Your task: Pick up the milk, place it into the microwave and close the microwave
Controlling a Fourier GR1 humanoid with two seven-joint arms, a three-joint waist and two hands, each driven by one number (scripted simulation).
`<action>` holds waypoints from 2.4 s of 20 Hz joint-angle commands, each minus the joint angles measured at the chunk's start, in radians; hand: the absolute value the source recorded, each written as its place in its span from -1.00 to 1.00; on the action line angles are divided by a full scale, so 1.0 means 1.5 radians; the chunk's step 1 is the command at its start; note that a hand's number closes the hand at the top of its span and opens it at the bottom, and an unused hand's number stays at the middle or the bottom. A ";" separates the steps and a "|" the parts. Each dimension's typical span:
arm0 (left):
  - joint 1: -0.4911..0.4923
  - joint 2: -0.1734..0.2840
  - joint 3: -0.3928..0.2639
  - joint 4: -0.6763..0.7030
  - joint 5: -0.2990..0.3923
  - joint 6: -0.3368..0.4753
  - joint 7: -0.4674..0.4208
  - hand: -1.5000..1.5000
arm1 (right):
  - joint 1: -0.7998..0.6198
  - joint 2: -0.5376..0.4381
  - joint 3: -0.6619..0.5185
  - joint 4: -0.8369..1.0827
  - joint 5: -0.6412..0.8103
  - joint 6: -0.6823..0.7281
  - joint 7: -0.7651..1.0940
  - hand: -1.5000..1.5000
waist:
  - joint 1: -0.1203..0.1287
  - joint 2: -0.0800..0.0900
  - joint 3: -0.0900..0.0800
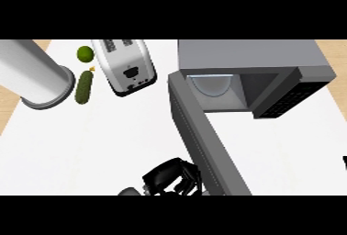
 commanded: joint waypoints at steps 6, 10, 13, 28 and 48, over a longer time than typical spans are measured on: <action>-0.111 -0.003 -0.209 0.069 0.197 0.190 -0.057 1.00 | -0.008 -0.029 0.017 -0.078 -0.032 0.077 0.019 -1.00 | -0.025 0.004 -0.002; -0.125 -0.002 -0.265 0.075 0.246 0.266 -0.075 -1.00 | 0.000 -0.017 0.037 -0.117 -0.028 0.069 0.011 -1.00 | -0.043 0.007 -0.003; -0.163 -0.002 -0.288 0.065 0.287 0.316 -0.058 -1.00 | 0.006 -0.019 0.040 -0.140 -0.045 0.073 0.033 -1.00 | -0.058 0.008 -0.003; -0.388 -0.003 -0.239 0.100 0.419 0.436 -0.072 1.00 | -0.017 -0.060 0.087 -0.227 -0.058 0.105 0.094 -1.00 | -0.140 0.023 -0.003; -0.583 -0.002 -0.195 0.217 0.532 0.494 -0.047 1.00 | -0.135 -0.107 0.096 -0.276 -0.128 0.151 0.162 -1.00 | -0.227 0.053 0.002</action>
